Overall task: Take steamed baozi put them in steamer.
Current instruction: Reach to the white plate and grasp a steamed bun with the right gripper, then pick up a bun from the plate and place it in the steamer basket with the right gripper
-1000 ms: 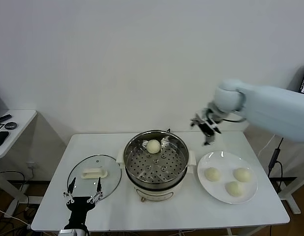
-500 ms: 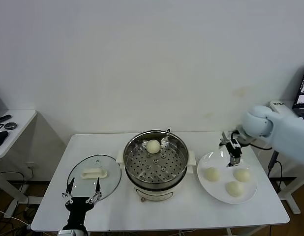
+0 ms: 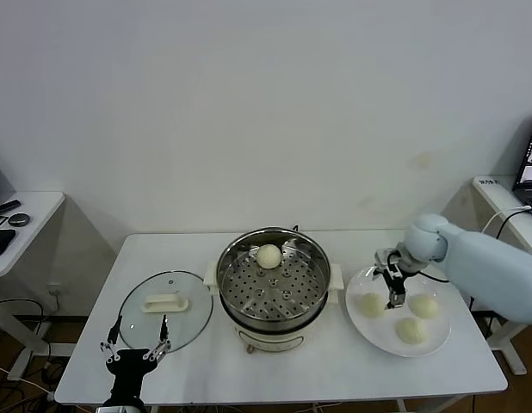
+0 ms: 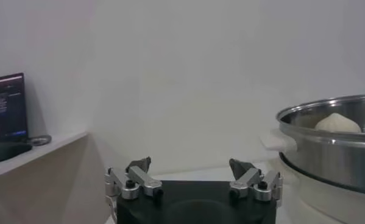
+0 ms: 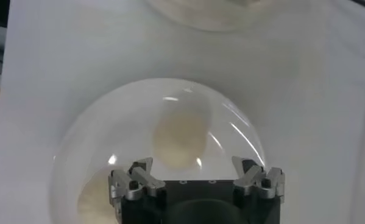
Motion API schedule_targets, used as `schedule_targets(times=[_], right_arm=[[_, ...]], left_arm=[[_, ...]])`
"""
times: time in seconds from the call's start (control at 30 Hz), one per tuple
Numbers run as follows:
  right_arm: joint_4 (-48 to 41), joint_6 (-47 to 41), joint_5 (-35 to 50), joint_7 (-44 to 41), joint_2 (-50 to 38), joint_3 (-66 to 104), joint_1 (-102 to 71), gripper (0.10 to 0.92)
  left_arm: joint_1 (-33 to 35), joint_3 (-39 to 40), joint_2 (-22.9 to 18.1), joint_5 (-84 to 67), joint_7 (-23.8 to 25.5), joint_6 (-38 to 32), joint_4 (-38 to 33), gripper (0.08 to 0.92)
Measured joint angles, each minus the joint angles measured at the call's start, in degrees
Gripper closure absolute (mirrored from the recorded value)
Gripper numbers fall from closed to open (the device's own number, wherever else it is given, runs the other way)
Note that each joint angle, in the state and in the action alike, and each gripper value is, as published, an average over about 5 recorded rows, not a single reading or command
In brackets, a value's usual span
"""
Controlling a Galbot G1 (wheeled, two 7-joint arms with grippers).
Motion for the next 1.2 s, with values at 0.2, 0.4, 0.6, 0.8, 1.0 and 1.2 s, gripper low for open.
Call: schedule_targets(times=[0.2, 0.4, 0.6, 0.8, 1.0, 1.2], right_arm=[[-2.46, 0.54, -1.50, -0.11, 2.01, 2.36, -3.26, 0.203], [-4.72, 1.24, -3.01, 0.36, 3.81, 4.48, -5.85, 0.204], [-6.45, 1.82, -4.24, 0.80, 4.88, 6.16, -7.20, 0.277], [-6.85, 2.07, -4.69, 1.04, 5.03, 7.05, -7.51, 0.397], [-6.13, 1.77, -4.32, 0.81, 4.38, 6.97, -6.78, 0.459], [-2.83, 0.31, -1.62, -0.04, 1.85, 4.98, -2.17, 0.458]], left_arm=[[-0.02, -0.01, -0.11, 0.03, -0.04, -0.10, 0.12, 0.177], [-0.07, -0.12, -0.09, 0.03, -0.16, -0.13, 0.12, 0.177], [-0.07, -0.23, -0.12, 0.02, -0.25, -0.14, 0.08, 0.177], [-0.08, -0.19, -0.21, 0.02, -0.27, -0.15, -0.06, 0.177], [0.04, -0.21, -0.08, 0.00, -0.25, -0.14, -0.42, 0.177], [-0.29, 0.15, 0.35, -0.20, -0.23, -0.05, -0.66, 0.177]])
